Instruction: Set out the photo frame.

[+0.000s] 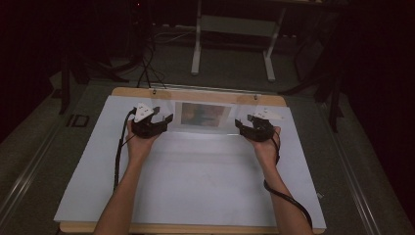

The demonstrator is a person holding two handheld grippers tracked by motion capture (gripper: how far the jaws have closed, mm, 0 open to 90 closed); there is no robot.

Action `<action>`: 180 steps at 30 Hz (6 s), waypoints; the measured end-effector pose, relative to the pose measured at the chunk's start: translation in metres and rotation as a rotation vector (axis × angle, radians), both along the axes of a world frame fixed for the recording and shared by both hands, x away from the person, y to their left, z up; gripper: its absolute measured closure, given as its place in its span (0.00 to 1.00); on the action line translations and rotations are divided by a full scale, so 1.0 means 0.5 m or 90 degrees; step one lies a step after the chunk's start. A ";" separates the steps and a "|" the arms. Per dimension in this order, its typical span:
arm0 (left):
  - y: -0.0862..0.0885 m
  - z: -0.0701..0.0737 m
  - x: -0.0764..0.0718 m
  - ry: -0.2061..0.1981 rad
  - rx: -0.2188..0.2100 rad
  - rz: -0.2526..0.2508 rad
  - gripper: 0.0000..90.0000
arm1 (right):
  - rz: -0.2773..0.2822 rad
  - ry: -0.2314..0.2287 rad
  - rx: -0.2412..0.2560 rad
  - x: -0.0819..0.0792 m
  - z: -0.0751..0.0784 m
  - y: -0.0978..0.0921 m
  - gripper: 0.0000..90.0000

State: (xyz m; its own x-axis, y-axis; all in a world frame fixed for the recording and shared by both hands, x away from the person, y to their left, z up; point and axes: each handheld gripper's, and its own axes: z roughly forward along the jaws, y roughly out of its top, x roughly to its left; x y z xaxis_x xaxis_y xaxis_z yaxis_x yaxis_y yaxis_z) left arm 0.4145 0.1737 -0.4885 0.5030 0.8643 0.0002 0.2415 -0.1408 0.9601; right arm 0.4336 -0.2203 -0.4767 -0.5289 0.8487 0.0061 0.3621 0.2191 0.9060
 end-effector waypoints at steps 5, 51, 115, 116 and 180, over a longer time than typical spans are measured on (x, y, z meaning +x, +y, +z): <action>-0.007 -0.001 0.005 -0.010 0.016 0.013 0.37 | -0.010 -0.004 -0.010 0.002 0.002 0.005 0.45; 0.004 0.064 -0.023 0.128 -0.012 0.030 0.37 | 0.005 0.043 -0.003 -0.019 0.058 0.011 0.48; -0.002 0.067 -0.172 0.180 -0.007 0.014 0.38 | 0.021 0.073 0.006 -0.186 0.044 -0.009 0.51; -0.003 0.066 -0.171 0.178 -0.008 0.014 0.38 | 0.020 0.072 0.006 -0.186 0.043 -0.010 0.51; -0.007 0.040 -0.185 0.141 -0.003 -0.001 0.38 | 0.062 0.078 0.037 -0.184 0.020 -0.036 0.53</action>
State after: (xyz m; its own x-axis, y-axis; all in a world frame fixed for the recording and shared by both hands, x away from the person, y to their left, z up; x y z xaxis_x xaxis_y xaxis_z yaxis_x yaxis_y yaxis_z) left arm 0.3221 0.1701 -0.4685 0.4918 0.8633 -0.1138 0.4457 -0.1373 0.8846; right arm 0.3417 -0.2383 -0.4667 -0.6010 0.7898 0.1229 0.4501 0.2073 0.8686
